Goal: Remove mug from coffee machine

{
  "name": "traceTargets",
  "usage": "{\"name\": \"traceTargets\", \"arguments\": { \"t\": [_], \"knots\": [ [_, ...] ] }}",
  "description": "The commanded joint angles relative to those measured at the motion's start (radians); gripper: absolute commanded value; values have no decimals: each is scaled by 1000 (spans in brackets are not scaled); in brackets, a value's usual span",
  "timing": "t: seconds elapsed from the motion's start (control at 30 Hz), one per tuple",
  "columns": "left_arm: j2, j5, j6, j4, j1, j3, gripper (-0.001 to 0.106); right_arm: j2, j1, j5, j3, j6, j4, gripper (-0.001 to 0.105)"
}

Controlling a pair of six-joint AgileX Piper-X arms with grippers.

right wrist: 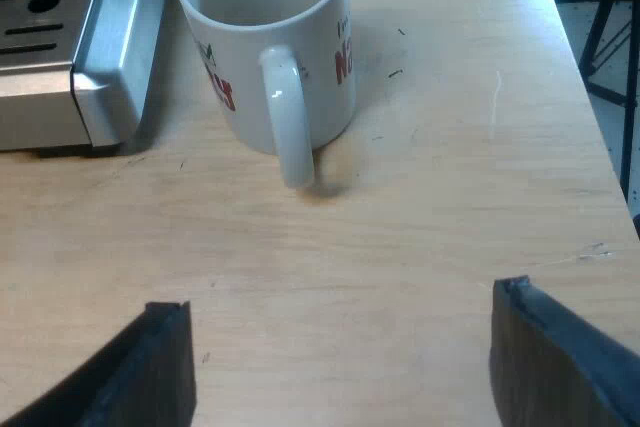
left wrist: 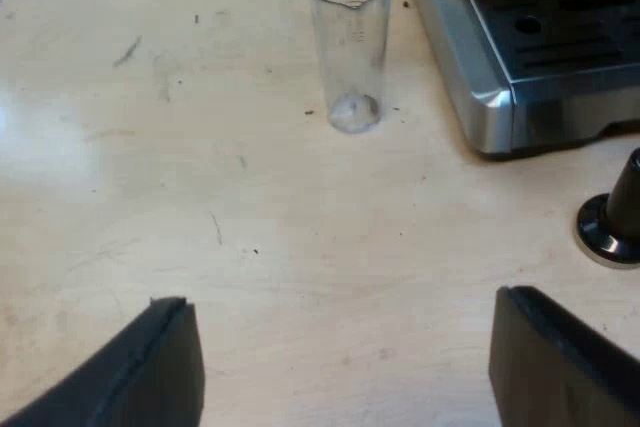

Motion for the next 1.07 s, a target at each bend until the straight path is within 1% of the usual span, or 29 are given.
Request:
{"name": "traceTargets", "arguments": {
  "t": [0.03, 0.83, 0.93, 1.07],
  "knots": [
    [-39, 12, 2, 3, 0, -2, 63, -47, -1, -6, -4, -5, -1, 63],
    [-39, 12, 2, -19, 0, -2, 63, -47, -1, -6, -4, -4, -1, 63],
    [-39, 12, 2, -19, -9, -2, 63, -47, -1, -6, -4, -4, -1, 63],
    [-41, 17, 2, -19, -49, -2, 63, -47, -1, -6, -4, -4, -1, 63]
  ]
}}
